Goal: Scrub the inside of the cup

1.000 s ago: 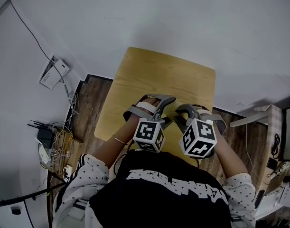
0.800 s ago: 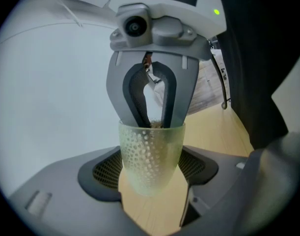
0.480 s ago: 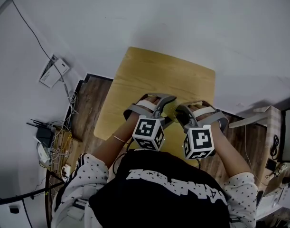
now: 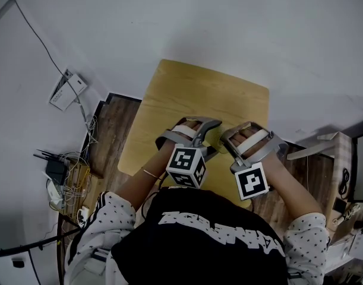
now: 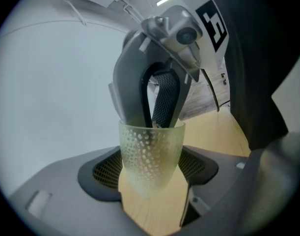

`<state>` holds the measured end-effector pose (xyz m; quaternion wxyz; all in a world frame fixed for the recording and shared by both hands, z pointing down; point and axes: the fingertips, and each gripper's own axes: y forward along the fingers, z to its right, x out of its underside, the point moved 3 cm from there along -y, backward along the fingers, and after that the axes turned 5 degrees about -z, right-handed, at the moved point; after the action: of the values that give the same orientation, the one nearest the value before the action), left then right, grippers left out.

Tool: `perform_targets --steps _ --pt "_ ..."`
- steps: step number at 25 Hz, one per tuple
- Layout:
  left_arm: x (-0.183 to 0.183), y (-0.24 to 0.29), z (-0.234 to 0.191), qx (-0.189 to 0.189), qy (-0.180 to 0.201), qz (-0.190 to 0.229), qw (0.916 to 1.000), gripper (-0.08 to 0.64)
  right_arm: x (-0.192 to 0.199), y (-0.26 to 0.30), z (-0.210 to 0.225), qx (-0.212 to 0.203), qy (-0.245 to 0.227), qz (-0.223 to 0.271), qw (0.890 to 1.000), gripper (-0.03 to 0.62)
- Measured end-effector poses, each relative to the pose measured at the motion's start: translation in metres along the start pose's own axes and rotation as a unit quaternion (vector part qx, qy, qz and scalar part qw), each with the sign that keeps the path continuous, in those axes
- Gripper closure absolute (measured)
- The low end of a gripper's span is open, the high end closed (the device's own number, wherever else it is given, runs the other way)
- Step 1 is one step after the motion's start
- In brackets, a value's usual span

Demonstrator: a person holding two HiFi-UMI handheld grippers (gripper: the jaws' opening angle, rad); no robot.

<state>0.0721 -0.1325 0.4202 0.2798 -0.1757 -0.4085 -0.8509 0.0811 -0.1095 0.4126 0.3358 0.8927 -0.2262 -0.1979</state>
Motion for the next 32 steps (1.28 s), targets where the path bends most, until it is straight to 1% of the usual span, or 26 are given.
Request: perform_targets --steps 2,4,6,7,10,13,15,16,21,24,26,29,32 --pt "-0.001 0.0 0.0 0.001 0.0 0.001 1.0 0.202 0.002 -0.001 0.005 0.033 -0.048 -0.008 0.998 0.518" --pt "-0.003 -0.001 0.0 0.001 -0.001 0.002 1.0 0.202 0.003 -0.004 0.007 0.054 -0.078 -0.012 0.995 0.518" --pt "-0.004 -0.002 0.0 -0.001 0.0 0.002 1.0 0.202 0.004 -0.005 0.008 0.061 -0.085 -0.014 0.994 0.518" --pt "-0.005 -0.002 0.0 -0.004 0.002 0.001 1.0 0.201 0.005 -0.005 0.007 0.059 -0.079 -0.016 0.995 0.518" --pt "-0.004 -0.001 -0.002 -0.012 0.007 -0.002 0.9999 0.201 0.007 -0.001 0.003 0.033 -0.029 -0.013 0.999 0.518" --pt "-0.004 -0.001 -0.004 -0.017 0.008 -0.004 0.9998 0.202 0.006 0.0 -0.001 -0.002 0.05 -0.001 0.999 0.518" --pt "-0.004 -0.001 -0.004 -0.018 0.009 -0.004 0.9998 0.202 0.007 0.0 0.003 -0.006 0.102 0.009 0.995 0.518" --pt "-0.004 0.0 -0.004 -0.019 0.011 -0.005 0.9998 0.201 0.007 0.0 0.006 -0.006 0.122 0.011 0.993 0.518" --pt "-0.003 -0.001 -0.004 -0.027 0.026 -0.009 0.9993 0.201 0.006 0.001 0.008 -0.025 0.196 0.016 0.98 0.518" --pt "-0.004 -0.002 -0.005 -0.029 0.028 -0.009 0.9992 0.201 0.006 0.0 0.009 -0.045 0.247 0.025 0.968 0.52" --pt "-0.004 -0.002 -0.005 -0.032 0.031 -0.01 0.999 0.201 0.007 0.0 0.01 -0.057 0.284 0.03 0.957 0.52" --pt "-0.005 -0.001 -0.002 -0.033 0.034 -0.013 0.9988 0.201 0.007 -0.001 0.007 -0.077 0.337 0.038 0.938 0.518" --pt "-0.005 0.0 0.001 -0.031 0.038 -0.016 0.9987 0.201 0.006 -0.001 0.006 -0.099 0.391 0.049 0.914 0.52"
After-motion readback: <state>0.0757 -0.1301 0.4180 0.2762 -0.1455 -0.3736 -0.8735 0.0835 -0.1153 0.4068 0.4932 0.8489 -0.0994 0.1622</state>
